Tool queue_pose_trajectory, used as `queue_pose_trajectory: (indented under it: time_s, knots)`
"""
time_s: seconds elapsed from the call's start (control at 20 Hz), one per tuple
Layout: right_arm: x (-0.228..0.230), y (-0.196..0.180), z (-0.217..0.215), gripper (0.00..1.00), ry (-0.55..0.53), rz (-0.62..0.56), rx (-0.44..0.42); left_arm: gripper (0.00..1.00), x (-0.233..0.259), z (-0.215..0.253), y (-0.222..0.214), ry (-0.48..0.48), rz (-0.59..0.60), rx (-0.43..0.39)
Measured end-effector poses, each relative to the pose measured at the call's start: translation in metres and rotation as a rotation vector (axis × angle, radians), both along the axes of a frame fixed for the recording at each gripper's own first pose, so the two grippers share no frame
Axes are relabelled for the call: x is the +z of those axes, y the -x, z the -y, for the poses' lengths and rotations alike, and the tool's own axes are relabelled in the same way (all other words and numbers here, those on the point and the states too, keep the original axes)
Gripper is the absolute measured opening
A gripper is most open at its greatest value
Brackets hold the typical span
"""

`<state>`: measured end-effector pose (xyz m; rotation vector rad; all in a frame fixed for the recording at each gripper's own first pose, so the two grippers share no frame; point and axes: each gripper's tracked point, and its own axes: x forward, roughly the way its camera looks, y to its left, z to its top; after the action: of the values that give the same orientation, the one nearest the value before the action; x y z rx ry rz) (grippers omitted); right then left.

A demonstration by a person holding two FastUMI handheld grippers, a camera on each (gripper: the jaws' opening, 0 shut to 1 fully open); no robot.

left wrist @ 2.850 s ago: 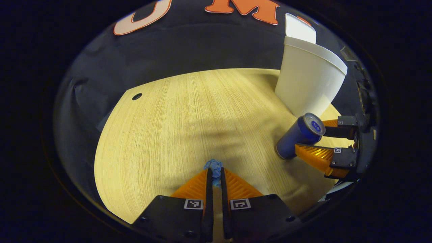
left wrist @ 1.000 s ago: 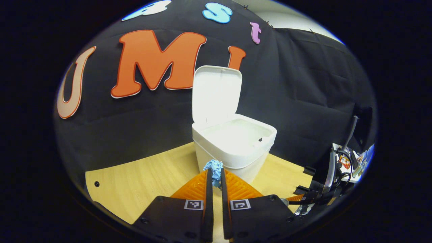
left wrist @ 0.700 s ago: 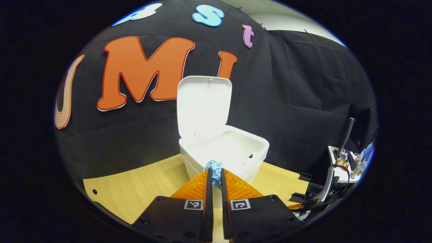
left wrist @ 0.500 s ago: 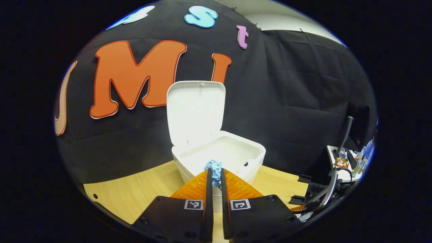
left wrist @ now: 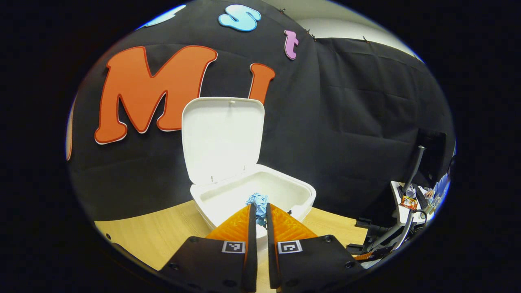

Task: Press the lid of the desktop garbage bin to open it, pick up the crumpled paper on the desktop and throw it into the bin, then pick up the pop can on the desktop and drop it into the bin, and finally close the garbage bin lid.

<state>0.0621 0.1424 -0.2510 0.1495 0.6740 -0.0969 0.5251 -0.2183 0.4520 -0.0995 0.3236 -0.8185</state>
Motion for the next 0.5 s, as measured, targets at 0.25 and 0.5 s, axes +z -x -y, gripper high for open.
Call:
queue_pose_trajectory:
  time_s: [0.25,0.5]
  knots:
    - [0.001,0.0,0.0,0.75,0.002,-0.007,-0.001,0.15,-0.007,0.005,-0.011,-0.004,-0.018,0.02]
    - [0.003,-0.002,0.003,0.8,0.01,-0.004,0.001,0.17,-0.014,0.009,-0.015,0.0,-0.046,0.031]
